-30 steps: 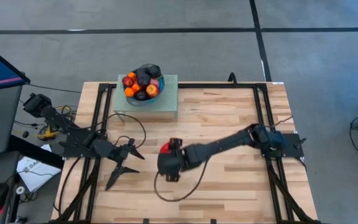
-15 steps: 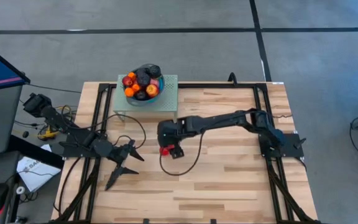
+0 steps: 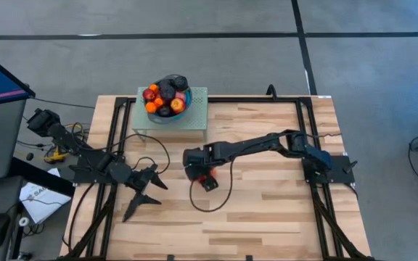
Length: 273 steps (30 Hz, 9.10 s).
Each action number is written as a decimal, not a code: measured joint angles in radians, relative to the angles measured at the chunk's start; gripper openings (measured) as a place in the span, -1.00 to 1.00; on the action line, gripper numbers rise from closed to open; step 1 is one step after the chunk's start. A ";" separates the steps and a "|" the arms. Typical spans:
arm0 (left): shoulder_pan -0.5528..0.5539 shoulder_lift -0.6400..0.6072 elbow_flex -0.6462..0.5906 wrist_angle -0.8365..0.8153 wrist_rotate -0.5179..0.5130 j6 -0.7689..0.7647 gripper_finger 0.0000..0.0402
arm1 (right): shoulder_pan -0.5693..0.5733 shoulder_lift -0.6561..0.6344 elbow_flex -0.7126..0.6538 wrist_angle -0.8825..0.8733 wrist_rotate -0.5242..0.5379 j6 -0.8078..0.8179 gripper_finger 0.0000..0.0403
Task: Pick & Place Fruit
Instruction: Put the orange mango into the blue strainer bowl on the shelf, then put the black knife on the shelf
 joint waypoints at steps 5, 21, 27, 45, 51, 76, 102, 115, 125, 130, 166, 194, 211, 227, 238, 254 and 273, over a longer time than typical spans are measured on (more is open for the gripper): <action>0.000 0.000 0.000 0.003 0.000 0.000 0.48 | -0.010 0.021 0.001 -0.002 -0.002 0.030 0.57; 0.000 0.000 0.000 0.002 0.000 0.000 0.48 | -0.007 0.039 0.063 -0.044 -0.001 0.295 0.45; 0.000 0.001 0.000 0.001 0.000 0.000 0.48 | 0.000 0.036 0.100 -0.226 -0.001 0.370 0.45; -0.011 0.001 0.000 -0.016 0.001 0.001 0.48 | 0.021 -0.083 0.076 -0.432 0.029 0.566 0.45; -0.011 0.001 0.000 -0.020 0.002 0.001 0.48 | 0.062 -0.102 -0.065 -0.418 0.028 0.600 0.45; -0.011 0.001 0.000 -0.021 -0.002 0.000 0.48 | 0.020 -0.219 -0.150 -0.038 -0.009 0.695 0.14; -0.007 -0.001 0.000 0.189 -0.182 0.091 0.48 | -0.391 -0.181 0.270 0.448 0.099 0.689 0.21; -0.007 -0.001 0.000 0.191 -0.193 0.091 0.48 | -0.392 -0.182 0.227 0.453 0.273 0.665 0.21; -0.007 -0.001 0.000 0.196 -0.193 0.090 0.48 | -0.353 -0.123 0.226 0.484 0.391 0.637 0.21; -0.007 -0.001 0.000 0.198 -0.193 0.090 0.48 | -0.355 -0.102 0.226 0.500 0.390 0.643 0.22; -0.007 -0.001 0.000 0.207 -0.192 0.090 0.48 | -0.344 -0.105 0.228 0.510 0.307 0.639 0.63; -0.010 -0.002 0.000 0.204 -0.189 0.087 0.47 | -0.014 -0.160 0.447 -0.124 0.554 0.354 0.49; -0.171 0.209 0.366 -0.478 -0.115 -0.193 0.25 | 0.379 -0.170 -0.075 -0.144 0.855 1.101 0.40; -0.471 0.316 0.394 -0.793 0.306 -1.307 0.09 | 0.424 -0.169 -0.307 0.273 1.160 1.158 0.40; -0.530 0.331 0.356 -0.975 -0.029 -1.539 0.45 | 0.425 -0.169 -0.307 0.392 1.181 1.012 0.40; -0.535 0.358 0.219 -0.905 -0.047 -1.669 0.59 | 0.410 -0.169 -0.307 0.441 1.183 1.001 0.40; -0.532 0.404 0.241 -0.947 -0.089 -1.772 0.32 | 0.403 -0.169 -0.307 0.440 1.183 1.001 0.40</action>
